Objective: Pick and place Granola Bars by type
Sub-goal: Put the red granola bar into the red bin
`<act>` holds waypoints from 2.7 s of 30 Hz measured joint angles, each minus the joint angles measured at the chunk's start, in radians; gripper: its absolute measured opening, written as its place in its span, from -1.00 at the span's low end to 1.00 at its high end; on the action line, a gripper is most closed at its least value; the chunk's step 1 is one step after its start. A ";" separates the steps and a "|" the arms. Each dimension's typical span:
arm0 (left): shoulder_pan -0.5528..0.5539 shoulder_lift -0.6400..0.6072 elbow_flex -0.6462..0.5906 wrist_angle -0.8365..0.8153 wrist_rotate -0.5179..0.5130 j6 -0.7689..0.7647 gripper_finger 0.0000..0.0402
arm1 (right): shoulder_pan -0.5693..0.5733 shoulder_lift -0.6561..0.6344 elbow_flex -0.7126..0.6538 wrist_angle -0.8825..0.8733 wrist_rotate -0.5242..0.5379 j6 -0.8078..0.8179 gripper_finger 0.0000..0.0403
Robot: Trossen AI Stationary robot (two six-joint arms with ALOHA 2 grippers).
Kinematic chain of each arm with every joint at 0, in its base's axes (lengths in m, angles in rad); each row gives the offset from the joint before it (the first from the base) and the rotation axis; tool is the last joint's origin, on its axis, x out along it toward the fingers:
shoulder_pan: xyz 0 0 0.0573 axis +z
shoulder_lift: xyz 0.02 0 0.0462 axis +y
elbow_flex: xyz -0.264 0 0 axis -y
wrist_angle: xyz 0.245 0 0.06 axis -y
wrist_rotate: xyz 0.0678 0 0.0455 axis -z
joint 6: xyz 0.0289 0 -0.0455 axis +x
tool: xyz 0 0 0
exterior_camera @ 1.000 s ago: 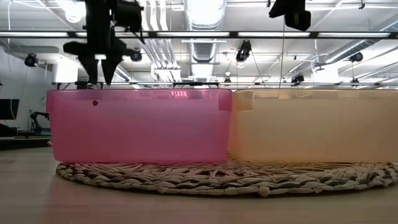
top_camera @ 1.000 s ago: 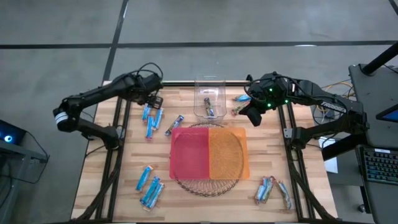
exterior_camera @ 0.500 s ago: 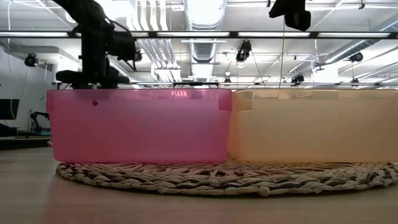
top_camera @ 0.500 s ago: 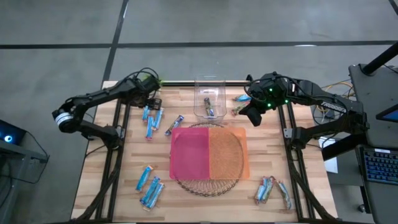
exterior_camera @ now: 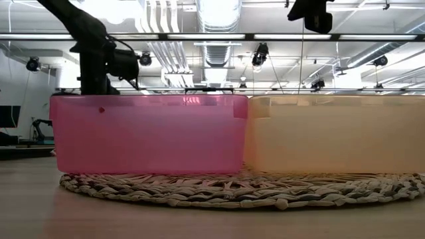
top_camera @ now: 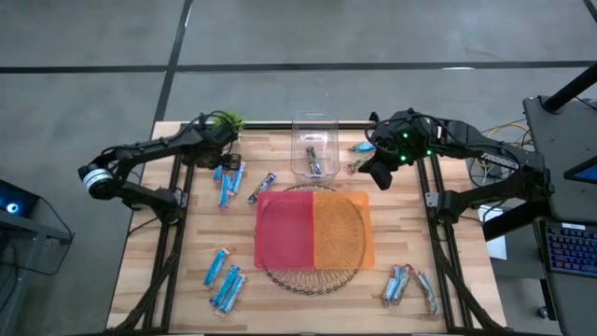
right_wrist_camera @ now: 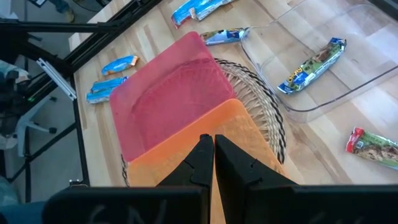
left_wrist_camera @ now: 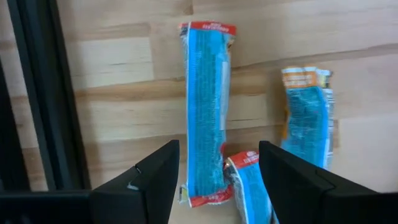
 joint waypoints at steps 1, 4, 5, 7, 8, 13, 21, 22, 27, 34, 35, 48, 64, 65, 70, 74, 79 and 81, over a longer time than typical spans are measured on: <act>0.002 0.000 -0.010 0.014 0.000 -0.001 0.00 | 0.000 0.000 0.000 0.000 0.003 0.000 -0.96; 0.007 0.006 -0.034 0.044 -0.001 -0.008 0.00 | 0.000 0.000 0.000 0.000 0.022 0.001 -0.96; 0.008 0.011 -0.041 0.046 0.000 -0.009 0.00 | 0.000 0.000 0.000 0.000 0.022 0.002 -0.96; 0.009 0.025 -0.055 0.070 0.000 -0.010 0.00 | 0.000 0.000 0.000 0.000 0.024 0.003 -0.96; 0.009 0.033 -0.059 0.076 -0.002 -0.015 0.00 | 0.000 0.000 0.000 0.000 0.025 0.003 -0.96; 0.009 0.085 -0.063 0.126 -0.005 -0.019 0.00 | 0.000 0.000 -0.001 0.000 0.025 0.004 -0.96; 0.009 0.162 -0.059 0.149 -0.005 -0.024 0.00 | 0.000 0.000 -0.001 0.000 0.024 0.023 -0.96; 0.008 0.168 -0.058 0.151 -0.005 -0.025 0.00 | 0.000 0.000 -0.001 0.000 0.025 0.023 -0.96; 0.008 0.175 -0.057 0.155 -0.006 -0.024 0.00 | 0.000 0.000 -0.001 0.000 0.024 0.023 -0.96; 0.008 0.174 -0.058 0.156 -0.004 -0.028 -0.10 | 0.000 0.000 -0.001 0.000 0.024 0.023 -0.96; 0.008 0.174 -0.058 0.156 -0.003 -0.030 -0.15 | 0.000 0.000 -0.002 0.000 0.024 0.022 -0.96; 0.010 0.176 -0.061 0.149 0.000 -0.017 -0.71 | 0.000 0.000 -0.002 0.000 0.025 0.022 -0.96; 0.008 0.088 -0.061 0.139 0.047 -0.005 -0.74 | 0.000 0.000 -0.002 0.001 0.025 0.022 -0.96; 0.008 0.072 -0.061 0.139 0.048 -0.005 -0.74 | 0.000 0.000 -0.002 0.001 0.025 0.022 -0.96; 0.009 -0.022 -0.061 0.130 0.077 -0.005 -0.74 | 0.000 0.000 -0.002 0.000 0.025 0.022 -0.96; 0.008 -0.107 -0.061 0.128 0.148 -0.005 -0.74 | 0.000 0.000 -0.002 0.001 0.025 0.019 -0.96; -0.001 -0.200 -0.061 0.122 0.237 -0.020 -0.74 | 0.000 0.000 -0.002 0.001 0.025 0.019 -0.96; -0.011 -0.231 -0.061 0.124 0.287 -0.029 -0.74 | 0.000 0.000 -0.002 0.001 0.025 0.019 -0.96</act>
